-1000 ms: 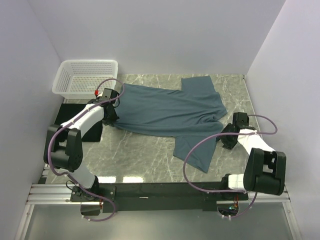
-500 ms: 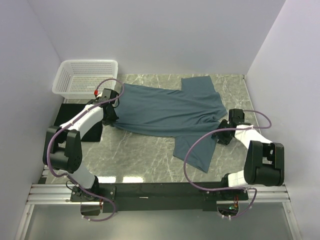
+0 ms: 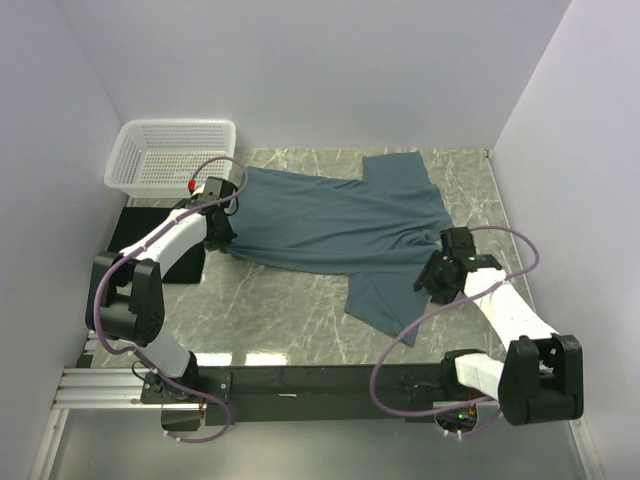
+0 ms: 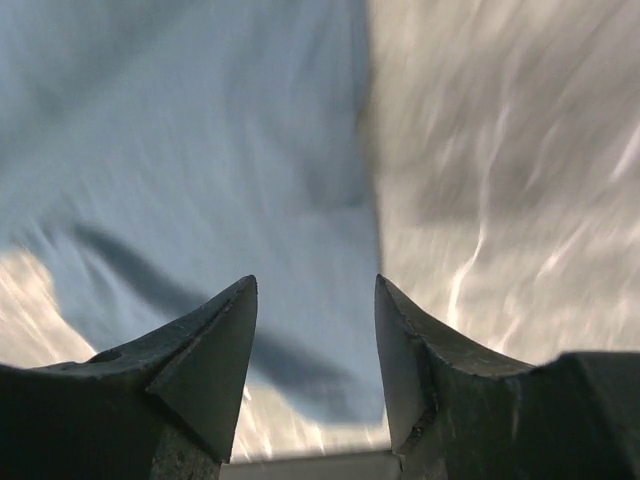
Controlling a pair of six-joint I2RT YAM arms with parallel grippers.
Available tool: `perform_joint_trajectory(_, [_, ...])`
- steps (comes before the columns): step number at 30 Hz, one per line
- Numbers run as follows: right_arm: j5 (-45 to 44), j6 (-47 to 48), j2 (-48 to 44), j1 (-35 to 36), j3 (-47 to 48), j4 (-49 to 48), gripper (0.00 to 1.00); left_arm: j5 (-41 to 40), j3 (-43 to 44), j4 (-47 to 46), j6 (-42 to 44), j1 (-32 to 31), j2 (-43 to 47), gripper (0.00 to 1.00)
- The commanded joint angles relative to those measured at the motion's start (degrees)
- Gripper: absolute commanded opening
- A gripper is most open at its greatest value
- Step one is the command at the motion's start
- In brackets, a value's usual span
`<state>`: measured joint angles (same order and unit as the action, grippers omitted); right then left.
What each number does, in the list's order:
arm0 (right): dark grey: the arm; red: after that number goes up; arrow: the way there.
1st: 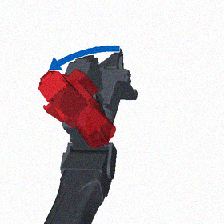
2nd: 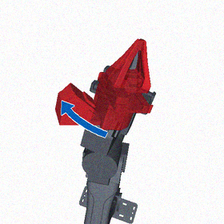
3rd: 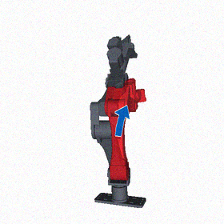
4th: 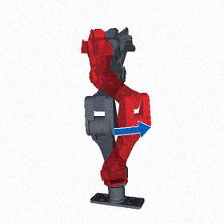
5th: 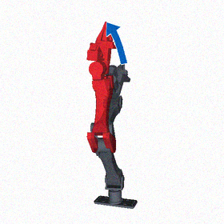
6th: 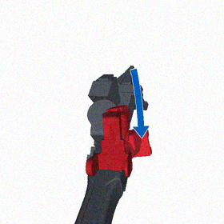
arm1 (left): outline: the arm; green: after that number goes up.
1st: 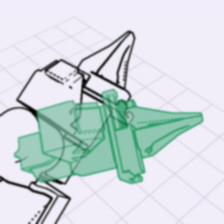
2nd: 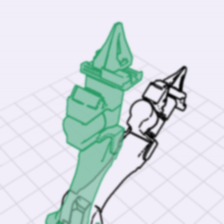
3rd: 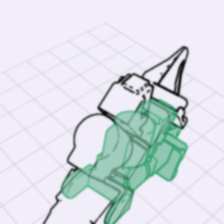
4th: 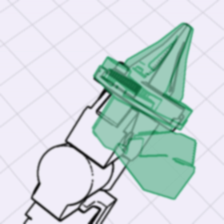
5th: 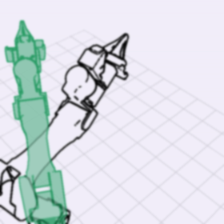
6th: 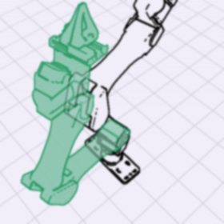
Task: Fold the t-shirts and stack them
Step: Flatten the tshirt out
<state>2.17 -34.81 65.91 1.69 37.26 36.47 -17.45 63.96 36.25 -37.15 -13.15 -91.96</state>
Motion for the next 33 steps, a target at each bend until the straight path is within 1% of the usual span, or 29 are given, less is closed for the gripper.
perform_joint_trajectory(1, [-3.05, -5.08, -1.75, 7.07, -0.25, 8.87, 0.58, -1.88, -0.24, -0.3, 0.32, 0.31, 2.23, 0.01])
perform_joint_trajectory(7, [-2.97, -10.97, -3.59, 12.27, -2.89, 13.98, 0.58, -2.41, -0.42, -0.04, 0.58, 0.31, 2.93, 0.01])
perform_joint_trajectory(10, [-3.15, -12.3, -5.52, 12.81, -5.08, 15.04, 0.58, -2.5, -0.51, -0.13, 0.67, 0.31, 3.46, 0.01])
perform_joint_trajectory(12, [-2.44, -12.65, -5.79, 12.72, -6.75, 14.16, 0.57, -2.24, -0.42, -0.13, 0.76, 0.23, 3.72, 0.01])
perform_joint_trajectory(15, [-2.35, -12.74, -3.52, 13.33, -7.81, 12.49, 0.57, -1.71, -0.51, -0.39, 0.76, 0.31, 4.25, 0.01])
perform_joint_trajectory(24, [0.02, -12.3, 2.11, 15.44, -8.16, 6.78, 0.56, -2.23, -0.86, -0.22, 0.76, 0.23, 4.42, 0.01])
perform_joint_trajectory(30, [-0.59, -12.39, 2.82, 15.62, -8.78, 5.37, 0.53, -2.41, -0.77, -0.13, 0.76, 0.31, 4.07, 0.01])
perform_joint_trajectory(33, [-1.9, -12.56, 1.08, 15.62, -7.12, 7.38, 0.53, -2.5, -0.77, -0.13, 0.76, 0.4, 3.9, 0.01])
